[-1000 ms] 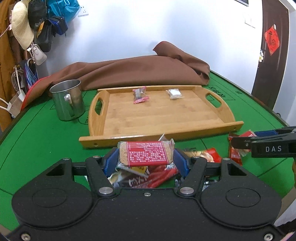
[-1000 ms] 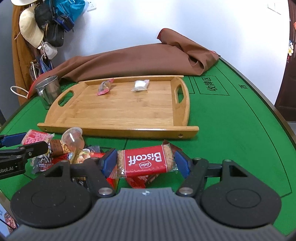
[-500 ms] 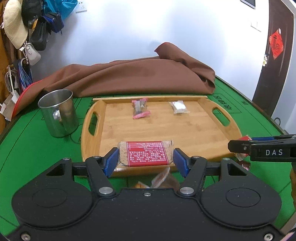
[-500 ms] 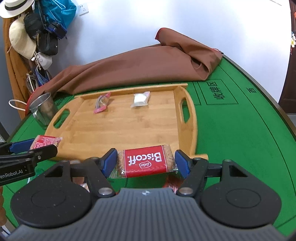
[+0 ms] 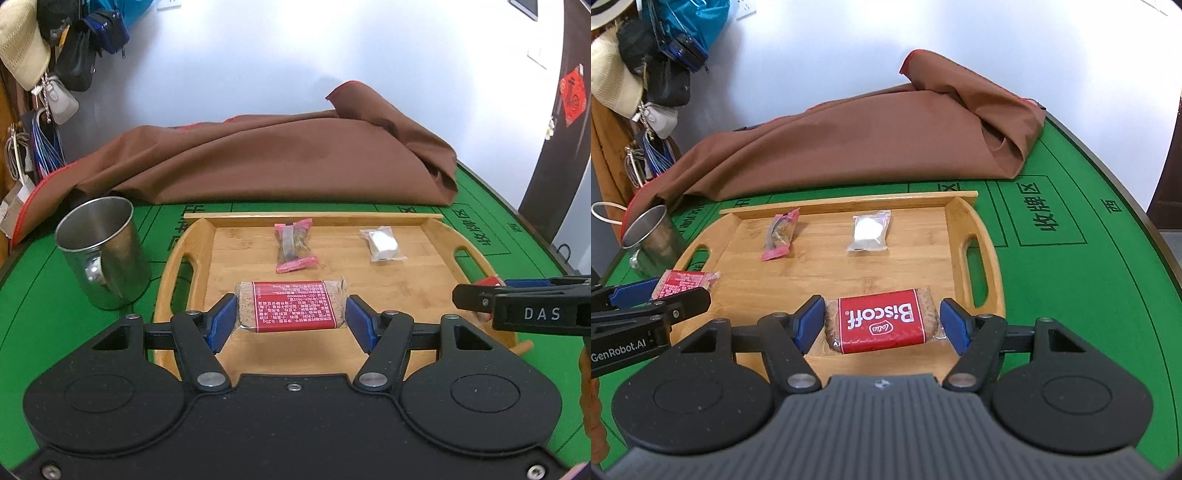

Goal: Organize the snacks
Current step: 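Carry the wafer packet in the left tool while the right tool carries the Biscoff packet to the tray, then open the left tool onto the tray while the right tool releases the Biscoff packet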

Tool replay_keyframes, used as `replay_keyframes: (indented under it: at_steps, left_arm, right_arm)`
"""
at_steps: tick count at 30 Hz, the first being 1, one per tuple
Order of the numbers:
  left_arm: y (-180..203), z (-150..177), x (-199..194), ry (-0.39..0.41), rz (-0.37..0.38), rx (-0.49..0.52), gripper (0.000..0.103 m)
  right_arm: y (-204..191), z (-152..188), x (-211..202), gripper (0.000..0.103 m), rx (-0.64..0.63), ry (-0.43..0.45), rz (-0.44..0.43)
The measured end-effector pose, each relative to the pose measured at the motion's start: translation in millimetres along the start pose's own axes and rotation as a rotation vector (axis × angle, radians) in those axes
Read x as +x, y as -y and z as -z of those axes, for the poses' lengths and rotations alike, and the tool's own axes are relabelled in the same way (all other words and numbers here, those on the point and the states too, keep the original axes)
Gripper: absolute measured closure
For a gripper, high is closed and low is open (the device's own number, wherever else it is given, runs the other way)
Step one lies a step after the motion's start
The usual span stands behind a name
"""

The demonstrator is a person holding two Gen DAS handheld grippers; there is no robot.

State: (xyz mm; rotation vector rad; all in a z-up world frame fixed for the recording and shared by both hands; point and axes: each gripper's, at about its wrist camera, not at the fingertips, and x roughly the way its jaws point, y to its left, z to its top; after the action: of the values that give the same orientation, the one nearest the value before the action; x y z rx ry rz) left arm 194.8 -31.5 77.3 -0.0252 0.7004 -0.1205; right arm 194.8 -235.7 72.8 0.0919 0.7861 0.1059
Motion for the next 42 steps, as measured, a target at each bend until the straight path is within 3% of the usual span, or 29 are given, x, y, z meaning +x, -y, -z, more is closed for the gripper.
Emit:
replay_keyframes:
  at_steps: [18,42]
  left_arm:
    - [1,-7,83,-0.127,-0.025,-0.003,0.041]
    - [2,-8,106,-0.146,-0.041,0.002,0.040]
  right_arm:
    - [-2,-21,71,0.033,0.022,-0.108,0.050]
    - [-2,-22,97,0.033,0.017,-0.121,0.074]
